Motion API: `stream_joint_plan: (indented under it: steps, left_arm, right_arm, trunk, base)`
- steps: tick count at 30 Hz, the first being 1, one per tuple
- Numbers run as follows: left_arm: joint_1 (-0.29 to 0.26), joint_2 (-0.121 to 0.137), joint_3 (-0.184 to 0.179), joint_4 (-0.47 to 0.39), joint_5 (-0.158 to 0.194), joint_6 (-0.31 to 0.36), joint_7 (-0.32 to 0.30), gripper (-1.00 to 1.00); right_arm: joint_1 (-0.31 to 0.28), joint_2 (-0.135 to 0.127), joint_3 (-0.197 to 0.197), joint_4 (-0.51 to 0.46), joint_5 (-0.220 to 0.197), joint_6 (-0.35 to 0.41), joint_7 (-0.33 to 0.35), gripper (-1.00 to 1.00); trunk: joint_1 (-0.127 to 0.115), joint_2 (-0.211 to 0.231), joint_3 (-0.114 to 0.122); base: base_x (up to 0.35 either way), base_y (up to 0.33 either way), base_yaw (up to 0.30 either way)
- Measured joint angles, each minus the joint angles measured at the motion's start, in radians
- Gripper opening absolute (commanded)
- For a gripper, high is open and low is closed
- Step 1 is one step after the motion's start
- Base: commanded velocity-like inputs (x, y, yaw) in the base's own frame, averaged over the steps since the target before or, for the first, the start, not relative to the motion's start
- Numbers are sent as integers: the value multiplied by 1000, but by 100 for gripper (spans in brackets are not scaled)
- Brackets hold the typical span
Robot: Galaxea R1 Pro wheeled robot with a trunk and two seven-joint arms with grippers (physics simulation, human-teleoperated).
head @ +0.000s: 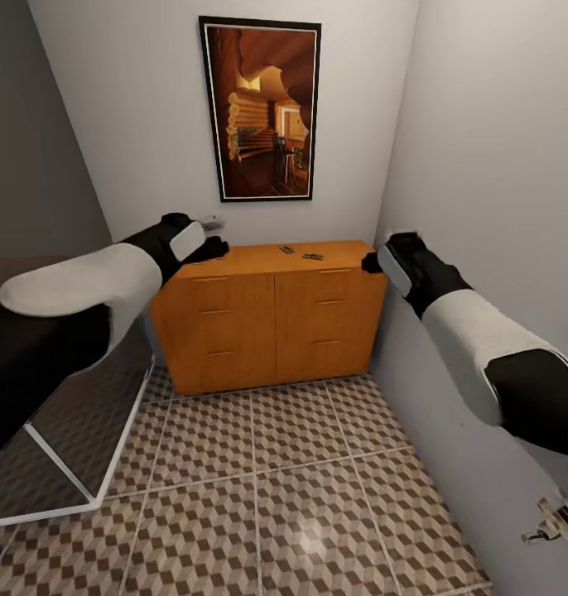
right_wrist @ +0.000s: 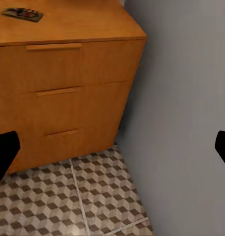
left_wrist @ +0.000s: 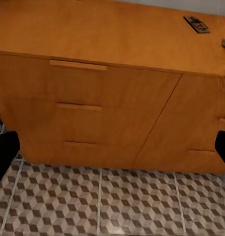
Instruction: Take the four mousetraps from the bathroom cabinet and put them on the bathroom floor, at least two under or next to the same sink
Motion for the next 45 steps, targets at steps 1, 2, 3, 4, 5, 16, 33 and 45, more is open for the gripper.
stream_joint_plan:
  steps: [1,2,3,4,5,16,33,45]
  left_arm:
    - [-10,-2,2,-2,0,8,-1,100]
    - [-27,-7,4,-4,0,18,-1,100]
    - [-44,-10,6,-6,0,26,-2,100]
    - [-54,-12,7,-9,1,29,-3,100]
    - [-63,-13,7,-13,1,32,-3,100]
    - [-115,-19,15,-84,1,44,-6,100]
    - [-114,-5,73,-185,4,43,1,100]
    - [-110,-2,71,-183,3,43,1,100]
  right_arm:
    - [-1,1,-11,-27,-1,16,0,100]
    - [-2,1,-32,-74,-1,50,0,100]
    - [-2,2,-54,-118,-1,85,0,100]
    - [-2,2,-65,-140,-2,102,0,100]
    - [-3,3,-75,-159,-1,117,-1,100]
    - [-2,4,-127,-273,-4,194,-6,100]
    - [23,13,-128,-275,-7,189,-1,100]
    - [57,28,-126,-280,-5,189,-2,100]
  trunk:
    - [0,0,0]
    - [0,0,0]
    - [0,0,0]
    - [0,0,0]
    - [0,0,0]
    - [0,0,0]
    - [0,0,0]
    - [0,0,0]
  base:
    - [0,0,0]
    - [0,0,0]
    - [0,0,0]
    - [0,0,0]
    - [0,0,0]
    - [113,0,0]
    - [334,0,0]
    - [340,0,0]
